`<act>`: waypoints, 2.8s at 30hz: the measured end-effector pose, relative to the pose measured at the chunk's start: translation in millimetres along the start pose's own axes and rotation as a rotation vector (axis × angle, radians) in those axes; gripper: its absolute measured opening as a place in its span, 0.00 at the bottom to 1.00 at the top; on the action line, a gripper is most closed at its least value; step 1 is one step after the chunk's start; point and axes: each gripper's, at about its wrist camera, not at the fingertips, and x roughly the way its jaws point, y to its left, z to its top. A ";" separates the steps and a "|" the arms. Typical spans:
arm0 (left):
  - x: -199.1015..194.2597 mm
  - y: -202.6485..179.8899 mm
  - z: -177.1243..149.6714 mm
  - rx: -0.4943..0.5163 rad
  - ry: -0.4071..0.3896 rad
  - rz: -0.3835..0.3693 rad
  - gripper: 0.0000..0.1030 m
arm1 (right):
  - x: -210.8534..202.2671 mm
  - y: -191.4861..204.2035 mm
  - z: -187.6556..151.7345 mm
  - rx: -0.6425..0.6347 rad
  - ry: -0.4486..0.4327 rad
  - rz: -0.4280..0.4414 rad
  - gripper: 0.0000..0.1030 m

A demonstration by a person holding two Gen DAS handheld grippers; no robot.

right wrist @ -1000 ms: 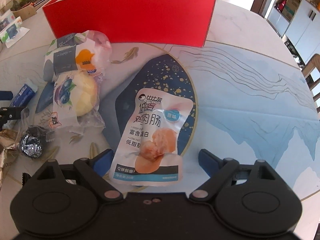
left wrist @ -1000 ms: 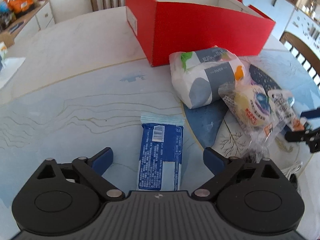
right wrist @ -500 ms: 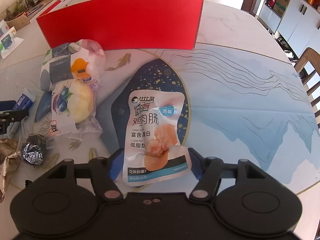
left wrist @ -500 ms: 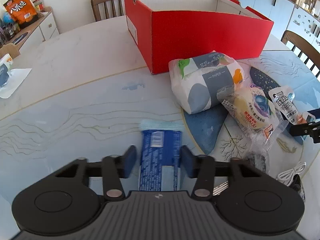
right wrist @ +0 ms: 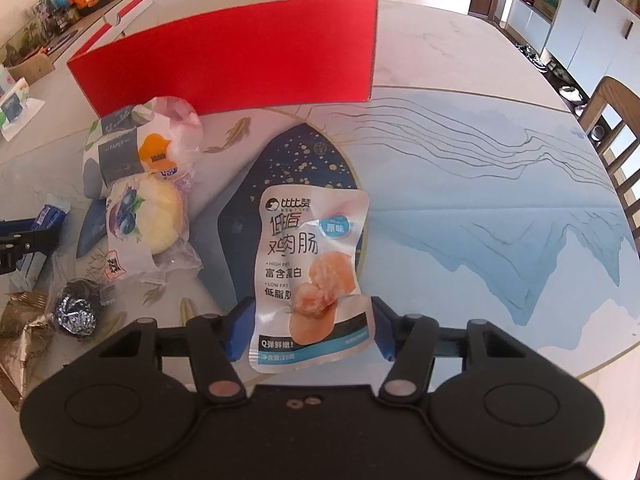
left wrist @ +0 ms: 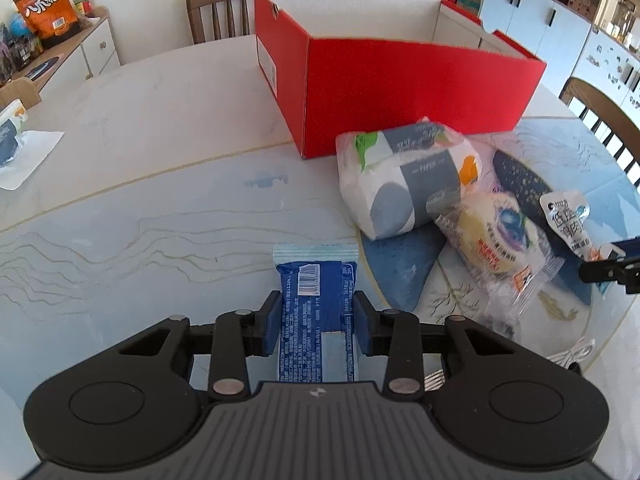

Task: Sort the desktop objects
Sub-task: 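Grasp the sausage pouch with the right tool while the left tool grasps the blue bar, then carry the sausage pouch and blue bar with both tools over the red box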

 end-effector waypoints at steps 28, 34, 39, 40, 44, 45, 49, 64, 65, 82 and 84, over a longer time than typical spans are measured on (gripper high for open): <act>-60.2 -42.1 69.5 -0.010 -0.088 -0.091 0.34 | -76.2 2.2 51.9 0.032 -0.120 0.154 0.57; -61.4 -51.0 96.6 -0.024 -0.105 -0.098 0.34 | -80.8 5.0 75.8 0.009 -0.146 0.166 0.57; -61.1 -59.7 119.7 -0.005 -0.137 -0.091 0.34 | -83.7 10.8 94.7 -0.016 -0.174 0.170 0.57; -60.6 -60.6 124.3 -0.004 -0.142 -0.089 0.34 | -83.5 11.5 98.9 -0.018 -0.178 0.170 0.57; -56.2 -62.8 145.5 0.002 -0.162 -0.080 0.34 | -80.4 15.0 117.2 -0.026 -0.192 0.168 0.57; -54.9 -63.1 149.9 0.001 -0.165 -0.080 0.34 | -79.8 15.7 122.4 -0.028 -0.198 0.164 0.57; -46.7 -64.9 169.0 0.008 -0.167 -0.077 0.34 | -74.1 15.2 142.2 -0.030 -0.204 0.161 0.57; -8.0 -64.5 227.4 0.045 -0.155 -0.056 0.34 | -35.6 20.1 200.8 -0.080 -0.178 0.095 0.58; -3.6 -62.4 230.2 0.035 -0.150 -0.057 0.34 | -32.8 21.2 203.5 -0.085 -0.176 0.092 0.58; 68.5 -44.6 241.2 0.024 -0.068 -0.022 0.34 | 19.1 22.0 238.4 -0.081 -0.129 0.083 0.57; 75.2 -43.8 241.7 0.023 -0.054 -0.021 0.34 | 27.7 21.1 242.4 -0.070 -0.108 0.081 0.57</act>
